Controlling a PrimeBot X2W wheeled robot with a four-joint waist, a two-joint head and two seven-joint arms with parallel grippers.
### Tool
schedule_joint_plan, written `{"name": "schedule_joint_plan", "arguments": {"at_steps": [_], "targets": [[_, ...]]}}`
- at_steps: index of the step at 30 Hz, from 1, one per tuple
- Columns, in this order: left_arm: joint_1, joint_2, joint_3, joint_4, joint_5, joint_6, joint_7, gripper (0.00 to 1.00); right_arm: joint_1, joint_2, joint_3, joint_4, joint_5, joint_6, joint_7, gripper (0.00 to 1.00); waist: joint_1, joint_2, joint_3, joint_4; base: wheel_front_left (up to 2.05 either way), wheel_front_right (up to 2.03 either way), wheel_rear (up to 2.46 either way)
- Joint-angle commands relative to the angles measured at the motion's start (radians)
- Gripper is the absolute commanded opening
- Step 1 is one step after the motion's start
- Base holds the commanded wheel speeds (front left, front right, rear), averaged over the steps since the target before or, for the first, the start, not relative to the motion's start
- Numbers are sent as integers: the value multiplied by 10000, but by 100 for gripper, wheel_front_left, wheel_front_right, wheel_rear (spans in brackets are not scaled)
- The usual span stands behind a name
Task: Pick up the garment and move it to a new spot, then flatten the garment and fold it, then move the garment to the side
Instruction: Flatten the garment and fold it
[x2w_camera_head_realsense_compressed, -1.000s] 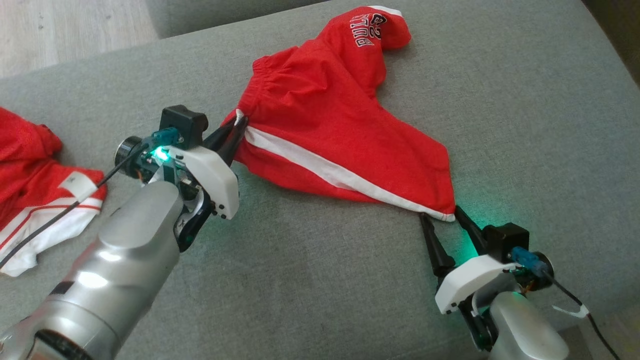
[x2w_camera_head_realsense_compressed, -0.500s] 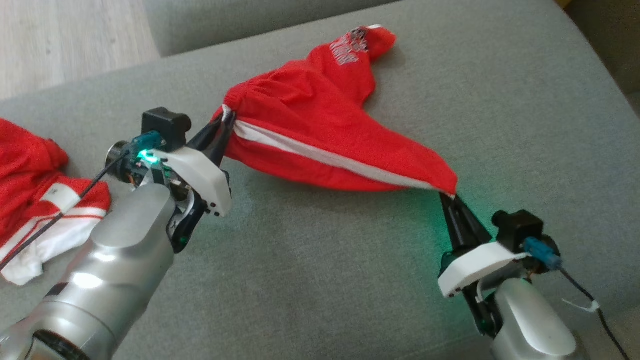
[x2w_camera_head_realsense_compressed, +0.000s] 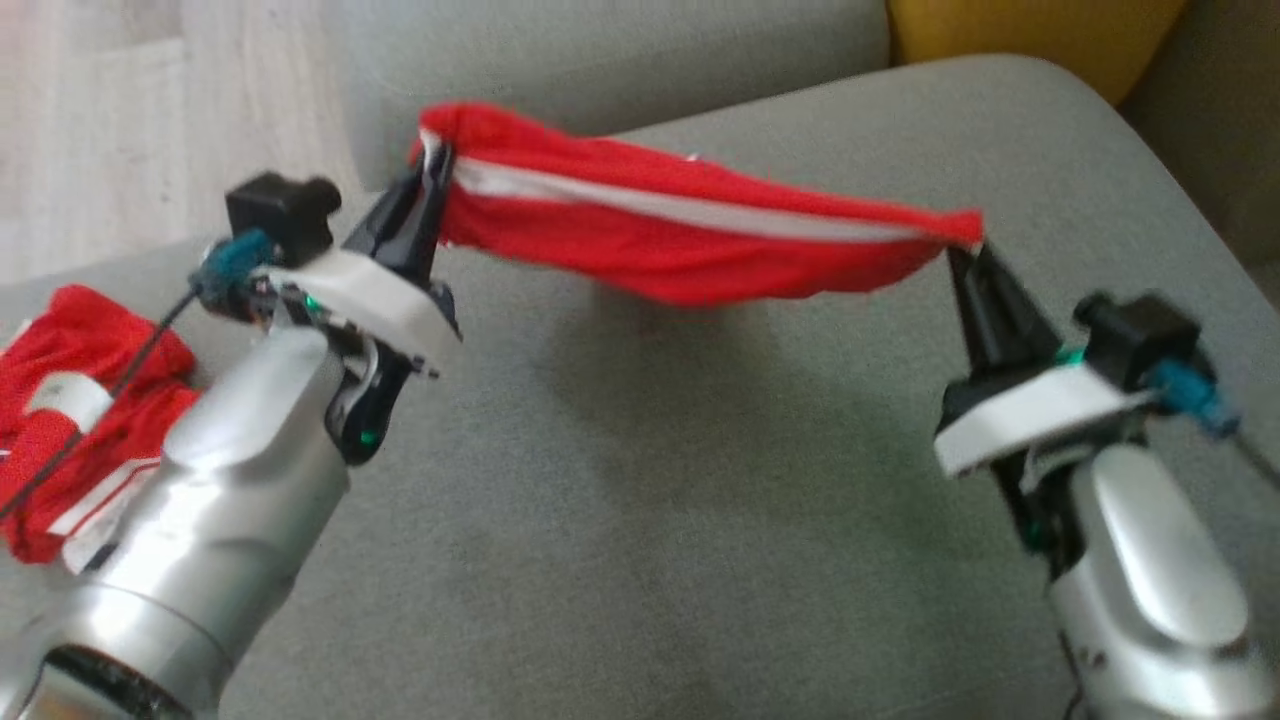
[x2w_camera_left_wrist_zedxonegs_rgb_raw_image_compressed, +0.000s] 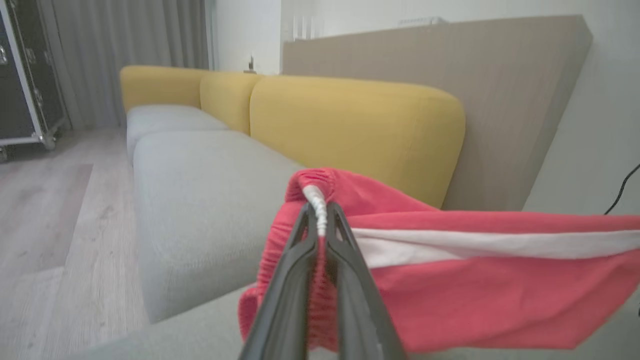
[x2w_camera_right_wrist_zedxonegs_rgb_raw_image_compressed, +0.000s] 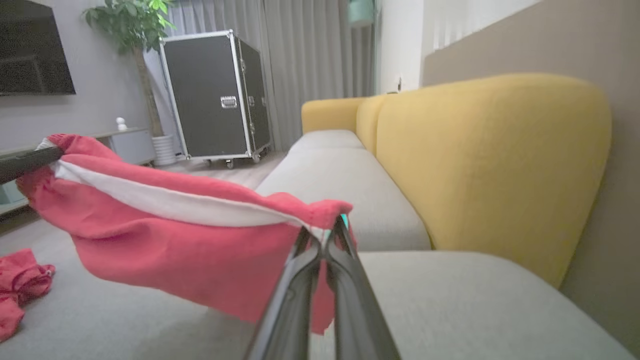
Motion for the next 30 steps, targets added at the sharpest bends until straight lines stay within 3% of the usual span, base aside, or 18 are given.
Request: {"name": "schedule_joint_plan", "arguments": {"at_steps": [1,7,15,30], "targets": [[-838,386,489,-364,-52,68,-143,0,-623,-89,138,-459,120,39,103,0,1,0,-186,156,0,0,0],[-1074,573,1057,-1475,-9,328,-352,0,-1900,-593,366,-543,425,39,830,0,1,0,-543,484,0,0,0],[-692,604,2202,-3260,421,890,-424,0,-3432,-1293,804,452,1050,39,1286,0,1,0,-867,921,0,0,0],[439,580,2334,-4218,537,776,-317,0,-4029,-1733,1447,1750,1202,39,616,0,1,0,-1101,1702,0,0,0]]}}
